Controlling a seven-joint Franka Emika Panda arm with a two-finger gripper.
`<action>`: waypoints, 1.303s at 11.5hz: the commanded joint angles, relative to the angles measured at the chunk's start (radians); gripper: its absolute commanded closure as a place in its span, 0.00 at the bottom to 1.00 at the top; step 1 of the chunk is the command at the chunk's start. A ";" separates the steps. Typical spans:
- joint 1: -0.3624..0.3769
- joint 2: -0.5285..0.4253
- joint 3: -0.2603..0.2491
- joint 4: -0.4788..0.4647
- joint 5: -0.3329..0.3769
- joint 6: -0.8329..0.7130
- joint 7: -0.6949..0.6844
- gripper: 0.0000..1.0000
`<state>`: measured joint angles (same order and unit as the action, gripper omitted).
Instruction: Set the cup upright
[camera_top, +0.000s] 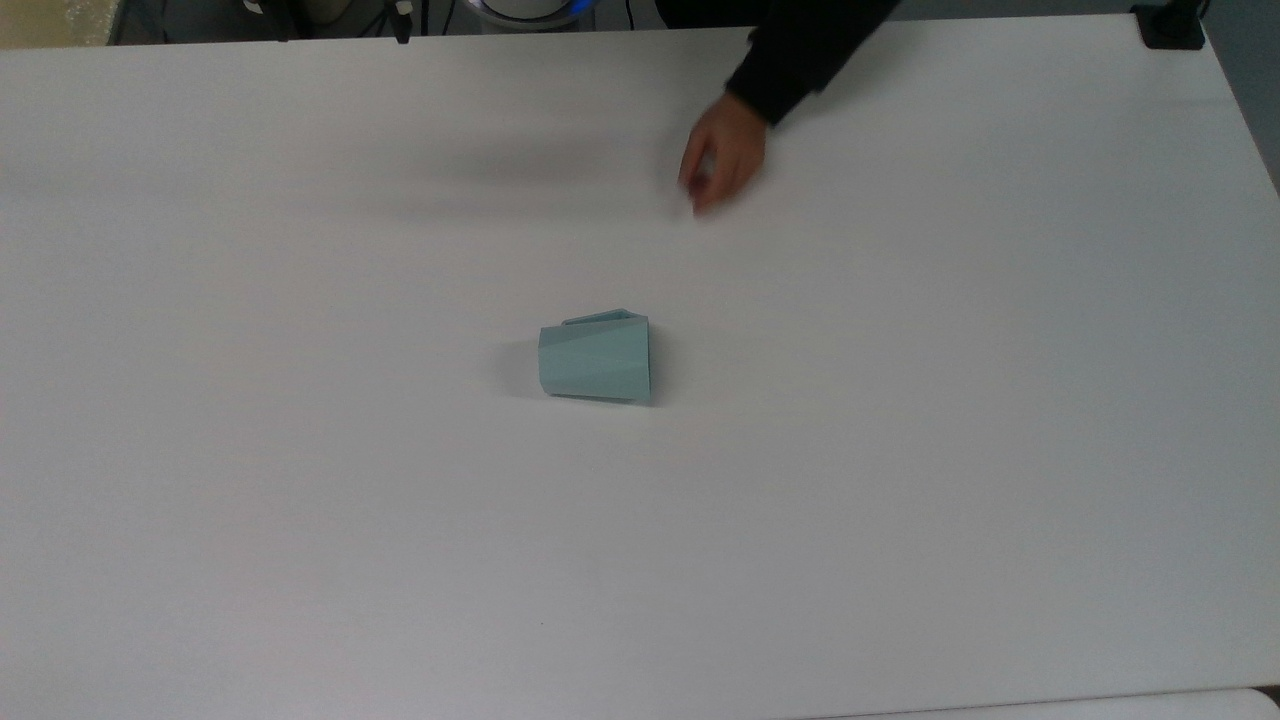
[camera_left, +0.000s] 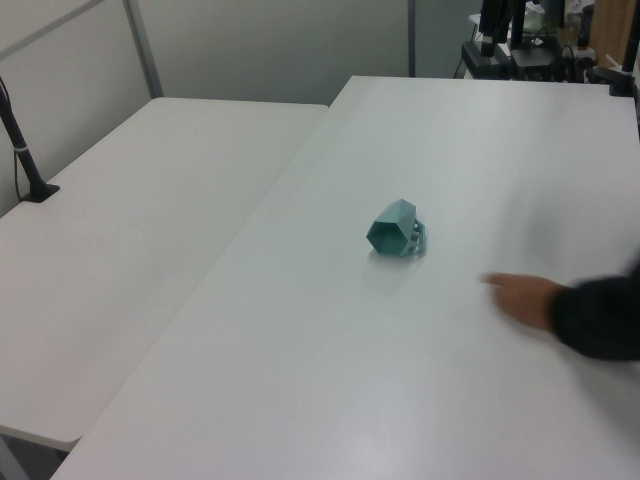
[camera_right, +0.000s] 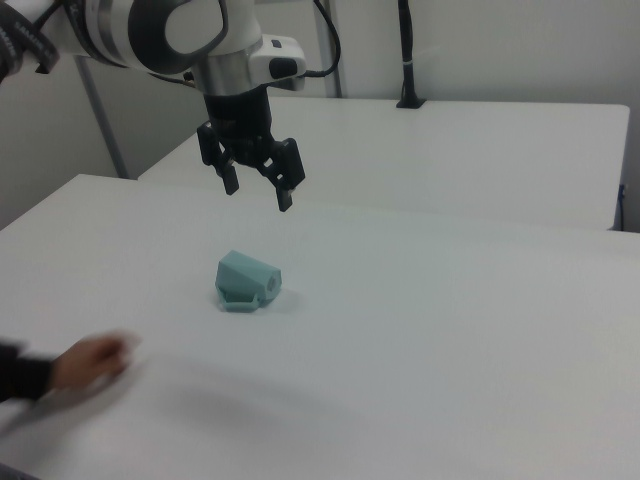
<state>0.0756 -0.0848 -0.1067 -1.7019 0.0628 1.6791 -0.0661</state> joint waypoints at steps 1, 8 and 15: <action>0.000 -0.012 -0.089 0.016 0.052 -0.027 -0.109 0.00; 0.009 -0.004 -0.110 0.021 0.131 -0.032 -0.124 0.00; 0.059 0.040 -0.094 0.106 0.106 -0.081 -0.098 0.00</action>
<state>0.0903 -0.0856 -0.2049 -1.6849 0.1904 1.6628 -0.1881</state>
